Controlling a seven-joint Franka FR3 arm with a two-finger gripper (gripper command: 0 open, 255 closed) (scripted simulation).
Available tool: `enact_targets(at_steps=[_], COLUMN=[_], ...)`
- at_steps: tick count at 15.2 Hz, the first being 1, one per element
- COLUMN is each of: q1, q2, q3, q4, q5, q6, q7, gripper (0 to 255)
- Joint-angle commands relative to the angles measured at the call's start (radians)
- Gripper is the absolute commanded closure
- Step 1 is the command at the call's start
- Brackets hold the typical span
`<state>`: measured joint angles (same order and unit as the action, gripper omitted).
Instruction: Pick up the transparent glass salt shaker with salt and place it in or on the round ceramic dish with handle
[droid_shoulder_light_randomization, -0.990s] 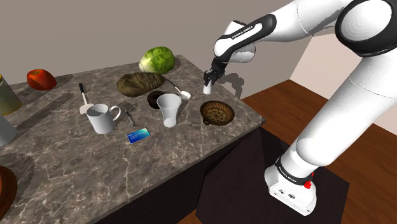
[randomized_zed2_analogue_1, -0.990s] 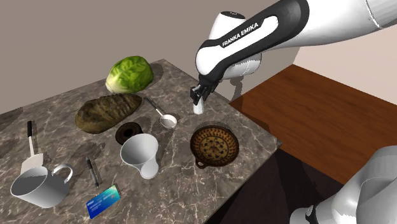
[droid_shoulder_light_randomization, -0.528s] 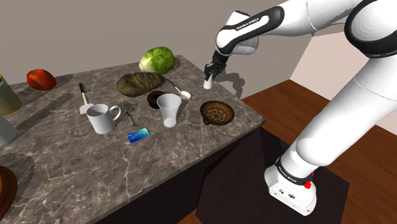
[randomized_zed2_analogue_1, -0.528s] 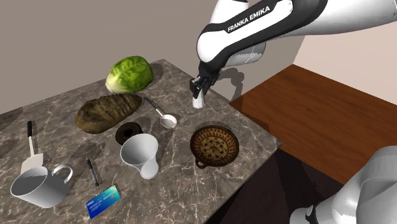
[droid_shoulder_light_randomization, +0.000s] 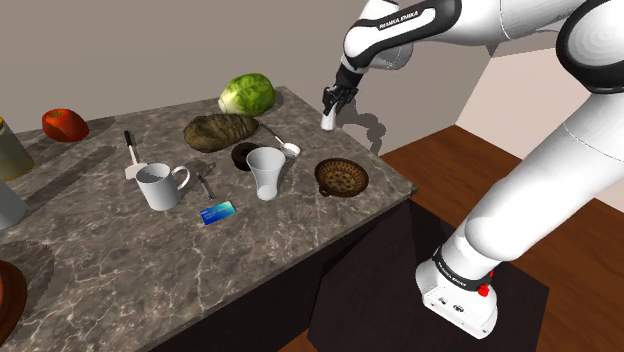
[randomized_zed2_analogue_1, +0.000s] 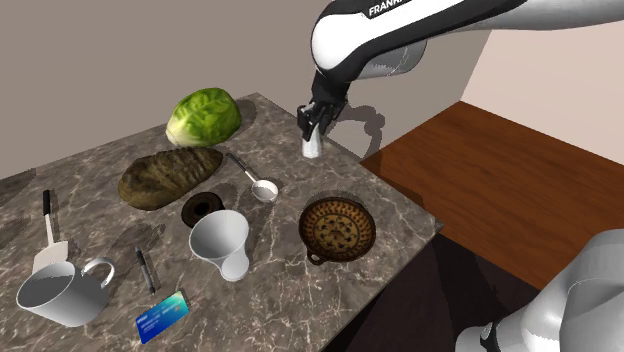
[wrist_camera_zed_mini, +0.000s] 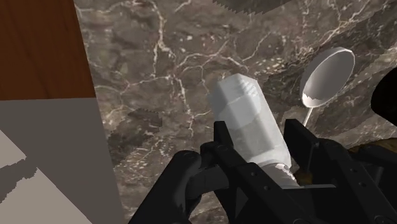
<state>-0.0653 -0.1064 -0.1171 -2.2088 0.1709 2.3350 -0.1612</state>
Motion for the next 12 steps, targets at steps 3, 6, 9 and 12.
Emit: enact_targets(at_steps=[3, 6, 9, 12], q1=[-0.001, -0.002, 0.007, 0.014], q2=[-0.022, -0.031, -0.142, -0.255], q3=[0.001, 0.001, 0.025, 0.054], q4=[0.030, 0.050, -0.062, -0.165], q5=[-0.011, -0.016, -0.034, -0.046], q6=[-0.052, -0.079, -0.073, -0.078], q7=[0.013, 0.019, 0.063, 0.107], gripper=[255, 255, 255, 255])
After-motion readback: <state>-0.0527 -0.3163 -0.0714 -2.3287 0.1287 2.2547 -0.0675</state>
